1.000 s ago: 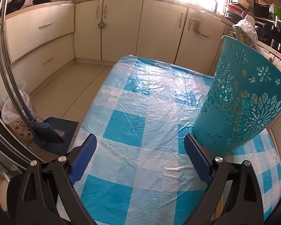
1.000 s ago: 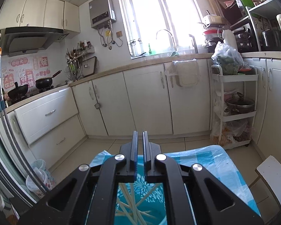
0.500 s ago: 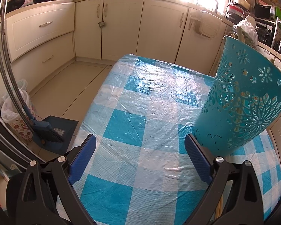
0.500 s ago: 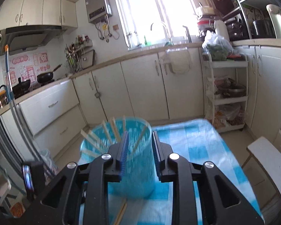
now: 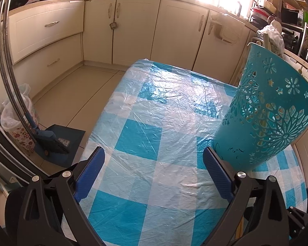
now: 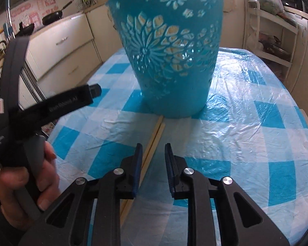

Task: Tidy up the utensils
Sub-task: 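Move the right tool away from the basket toward the sticks, then lower the left tool onto a wooden stick and close on it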

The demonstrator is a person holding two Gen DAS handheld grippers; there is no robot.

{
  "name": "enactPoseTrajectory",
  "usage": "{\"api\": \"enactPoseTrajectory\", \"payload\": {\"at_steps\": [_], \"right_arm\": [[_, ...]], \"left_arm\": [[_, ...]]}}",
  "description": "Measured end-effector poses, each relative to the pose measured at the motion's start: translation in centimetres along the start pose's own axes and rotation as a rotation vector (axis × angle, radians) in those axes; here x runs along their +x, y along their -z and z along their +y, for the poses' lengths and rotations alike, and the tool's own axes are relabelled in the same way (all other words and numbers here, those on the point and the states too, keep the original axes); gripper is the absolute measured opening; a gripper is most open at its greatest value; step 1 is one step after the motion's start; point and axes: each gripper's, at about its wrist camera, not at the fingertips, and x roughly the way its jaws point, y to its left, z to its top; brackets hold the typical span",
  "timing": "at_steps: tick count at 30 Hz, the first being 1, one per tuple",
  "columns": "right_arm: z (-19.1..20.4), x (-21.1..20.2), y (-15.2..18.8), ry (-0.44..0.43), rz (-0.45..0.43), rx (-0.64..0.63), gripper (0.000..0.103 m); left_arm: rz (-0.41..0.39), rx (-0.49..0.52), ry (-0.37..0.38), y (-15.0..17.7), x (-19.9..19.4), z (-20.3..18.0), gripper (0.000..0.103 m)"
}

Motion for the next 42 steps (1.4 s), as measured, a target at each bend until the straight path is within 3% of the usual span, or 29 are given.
{"api": "enactPoseTrajectory", "payload": {"at_steps": [14, 21, 27, 30, 37, 42], "right_arm": [[0.1, -0.2, 1.6, 0.035, 0.019, -0.074, 0.020], [-1.8, -1.0, 2.2, 0.064, 0.037, -0.104, 0.011], [-5.2, -1.5, 2.3, 0.088, 0.025, -0.006, 0.011], [-5.7, -1.5, 2.2, 0.067, 0.019, 0.031, 0.011], [-6.7, -1.4, 1.8, 0.023, 0.010, 0.081, 0.011], [-6.4, -1.5, 2.0, 0.020, 0.005, 0.085, 0.011]], "left_arm": [[0.002, -0.004, 0.002, -0.1, 0.0, 0.0, 0.093], [-0.013, 0.019, 0.030, 0.0, -0.4, -0.5, 0.093], [0.057, 0.211, 0.140, 1.9, -1.6, -4.9, 0.093], [0.105, 0.305, 0.150, 3.4, -1.8, -7.7, 0.092], [0.209, 0.359, 0.118, 4.4, -0.5, -10.1, 0.066], [0.223, 0.368, 0.119, 4.5, -0.5, -10.5, 0.026]]}}
